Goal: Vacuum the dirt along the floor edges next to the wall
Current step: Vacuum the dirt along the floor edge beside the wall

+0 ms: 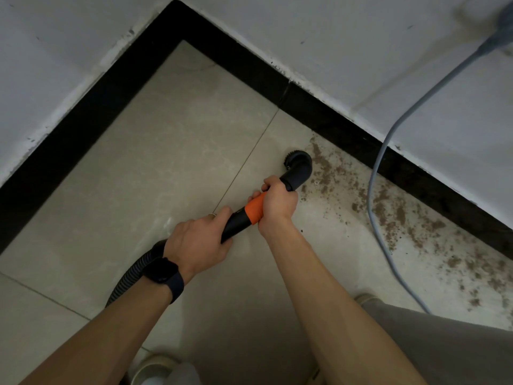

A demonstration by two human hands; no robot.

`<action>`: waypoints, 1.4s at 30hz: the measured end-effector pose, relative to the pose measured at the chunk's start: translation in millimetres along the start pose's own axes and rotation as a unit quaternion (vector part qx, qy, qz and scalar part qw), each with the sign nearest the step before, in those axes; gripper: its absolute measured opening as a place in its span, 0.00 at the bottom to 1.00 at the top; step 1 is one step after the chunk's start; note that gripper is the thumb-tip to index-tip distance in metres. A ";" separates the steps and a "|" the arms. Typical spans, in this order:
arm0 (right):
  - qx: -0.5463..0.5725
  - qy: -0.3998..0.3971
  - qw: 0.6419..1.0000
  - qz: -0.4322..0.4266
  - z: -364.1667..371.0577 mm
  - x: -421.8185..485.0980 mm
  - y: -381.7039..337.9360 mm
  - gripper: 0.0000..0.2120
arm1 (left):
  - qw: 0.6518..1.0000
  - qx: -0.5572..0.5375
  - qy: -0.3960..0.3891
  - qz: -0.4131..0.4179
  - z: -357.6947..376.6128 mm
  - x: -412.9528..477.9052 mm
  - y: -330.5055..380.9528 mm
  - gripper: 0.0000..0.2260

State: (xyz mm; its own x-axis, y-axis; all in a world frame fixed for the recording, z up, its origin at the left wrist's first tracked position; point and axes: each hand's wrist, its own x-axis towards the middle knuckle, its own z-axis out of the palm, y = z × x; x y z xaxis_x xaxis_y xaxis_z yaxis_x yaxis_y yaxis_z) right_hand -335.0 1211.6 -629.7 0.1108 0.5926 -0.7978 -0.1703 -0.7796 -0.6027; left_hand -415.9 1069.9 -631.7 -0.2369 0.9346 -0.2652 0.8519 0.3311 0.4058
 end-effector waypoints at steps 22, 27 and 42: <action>0.053 -0.012 0.998 -0.015 4.7 36.7 -51.1 0.06 | 0.992 0.100 -0.026 0.067 -19.6 73.0 21.2 0.16; 0.064 -0.019 0.998 -0.009 11.9 41.4 -54.5 0.08 | 0.992 0.103 -0.015 0.072 -20.6 81.9 17.3 0.16; -0.017 -0.082 0.996 -0.006 89.9 30.8 -37.6 0.02 | 0.998 0.017 0.065 -0.007 -35.7 76.4 -45.9 0.16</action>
State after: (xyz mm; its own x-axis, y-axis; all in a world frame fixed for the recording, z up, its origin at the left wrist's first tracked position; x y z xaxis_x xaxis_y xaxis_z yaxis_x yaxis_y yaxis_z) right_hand -413.2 1277.3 -630.4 -0.0493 0.6241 -0.7798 -0.1359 -0.7777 -0.6138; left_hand -489.8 1130.7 -639.3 -0.3065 0.9394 -0.1537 0.8629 0.3424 0.3717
